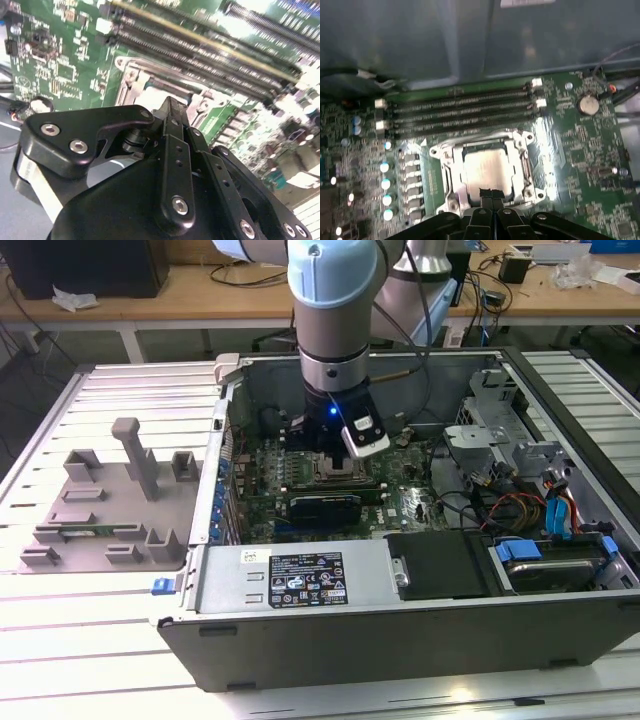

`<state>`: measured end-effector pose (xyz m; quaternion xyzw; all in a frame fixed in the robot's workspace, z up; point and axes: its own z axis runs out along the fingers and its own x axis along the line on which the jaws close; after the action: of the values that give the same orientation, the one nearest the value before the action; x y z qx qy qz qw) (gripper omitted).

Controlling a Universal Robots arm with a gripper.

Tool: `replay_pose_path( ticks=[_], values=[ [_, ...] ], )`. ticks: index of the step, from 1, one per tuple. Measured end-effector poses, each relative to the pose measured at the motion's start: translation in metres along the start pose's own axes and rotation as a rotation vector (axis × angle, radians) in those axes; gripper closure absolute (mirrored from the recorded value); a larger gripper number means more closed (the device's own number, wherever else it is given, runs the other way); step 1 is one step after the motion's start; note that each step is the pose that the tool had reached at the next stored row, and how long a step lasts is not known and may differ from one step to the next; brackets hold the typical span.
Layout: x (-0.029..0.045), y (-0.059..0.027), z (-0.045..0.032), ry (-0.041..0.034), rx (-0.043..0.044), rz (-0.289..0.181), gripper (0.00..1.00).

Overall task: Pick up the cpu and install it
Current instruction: 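Install the second cpu locking lever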

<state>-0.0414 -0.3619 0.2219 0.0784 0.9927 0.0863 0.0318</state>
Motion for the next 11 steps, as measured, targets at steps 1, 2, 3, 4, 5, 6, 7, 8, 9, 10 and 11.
replay_pose_path(
  ticks=[1,2,3,4,5,6,7,8,9,10,11],
  values=[
    [0.0,0.002,0.0002,0.0,0.0001,0.0,0.89],
    [-0.0001,0.003,0.0002,0.0,0.0,0.0,0.89],
    [-0.0005,0.0042,-0.0008,0.0,0.0002,0.0,0.89],
    [-0.001,0.0051,-0.0023,0.0,0.0002,0.0,0.89],
    [-0.0012,0.0058,-0.0039,-0.0001,0.0004,0.0,0.89],
    [-0.0014,0.0063,-0.0051,-0.0001,0.0007,0.0,0.89],
    [-0.0015,0.0066,-0.0059,-0.0001,0.0008,0.0,0.89],
    [-0.0015,0.0067,-0.0059,-0.0002,0.0007,0.0,0.89],
    [-0.0015,0.0067,-0.0059,-0.0002,0.0007,0.0,0.89],
    [-0.0014,0.0068,-0.006,-0.0002,0.0013,0.0,0.89],
    [-0.0014,0.0068,-0.006,-0.0002,0.0016,0.0,0.89]
  ],
)
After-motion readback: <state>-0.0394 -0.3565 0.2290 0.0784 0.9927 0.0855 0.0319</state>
